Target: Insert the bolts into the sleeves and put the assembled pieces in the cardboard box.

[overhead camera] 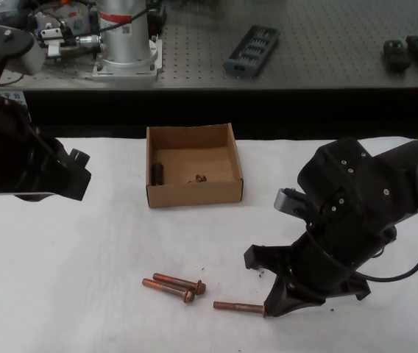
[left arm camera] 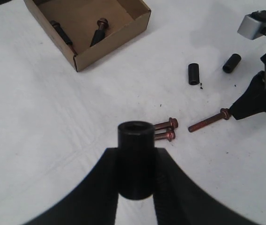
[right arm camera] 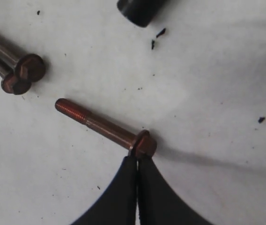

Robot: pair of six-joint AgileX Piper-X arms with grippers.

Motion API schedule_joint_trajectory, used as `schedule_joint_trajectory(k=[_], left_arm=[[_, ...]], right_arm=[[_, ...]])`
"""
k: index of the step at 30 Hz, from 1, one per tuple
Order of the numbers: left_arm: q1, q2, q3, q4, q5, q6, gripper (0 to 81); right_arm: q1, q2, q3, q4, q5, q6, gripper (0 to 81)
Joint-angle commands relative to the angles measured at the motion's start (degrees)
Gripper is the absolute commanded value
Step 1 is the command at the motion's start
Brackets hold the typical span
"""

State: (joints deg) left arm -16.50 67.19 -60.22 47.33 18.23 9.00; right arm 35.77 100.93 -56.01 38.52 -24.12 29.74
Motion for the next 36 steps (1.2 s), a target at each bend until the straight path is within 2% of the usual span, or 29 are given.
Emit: schedule_joint_trajectory(k=[1,9,13,20,30,36], left_arm=[[0.11,-1.78,-0.17,-0.56,0.52,-0.49,0.6],[0.11,-2.03,-0.17,-0.74,0.52,-0.49,0.6],[0.11,-2.03,-0.17,-0.74,0.52,-0.49,0.6],[0.11,-2.03,-0.17,-0.74,0.52,-0.49,0.6],[0.11,-2.03,-0.17,-0.74,0.52,-0.49,0.6],[0.11,-2.93,-0.17,-0.72,0.52,-0.49,0.6]], right_arm=[[-0.25,0.39,-0.49,1.17,-1.49,-0.78,1.9],[0.08,0.39,-0.49,4.69,-1.99,-3.65,1.9],[0.89,0.59,-0.35,4.06,0.59,-3.65,1.9],[1.05,2.74,-0.66,2.25,-1.83,-2.37,1.9],[0.89,3.25,-5.67,-0.53,1.5,-2.78,1.9],[0.89,6.27,-7.88,-1.27,0.78,-3.26,1.9]])
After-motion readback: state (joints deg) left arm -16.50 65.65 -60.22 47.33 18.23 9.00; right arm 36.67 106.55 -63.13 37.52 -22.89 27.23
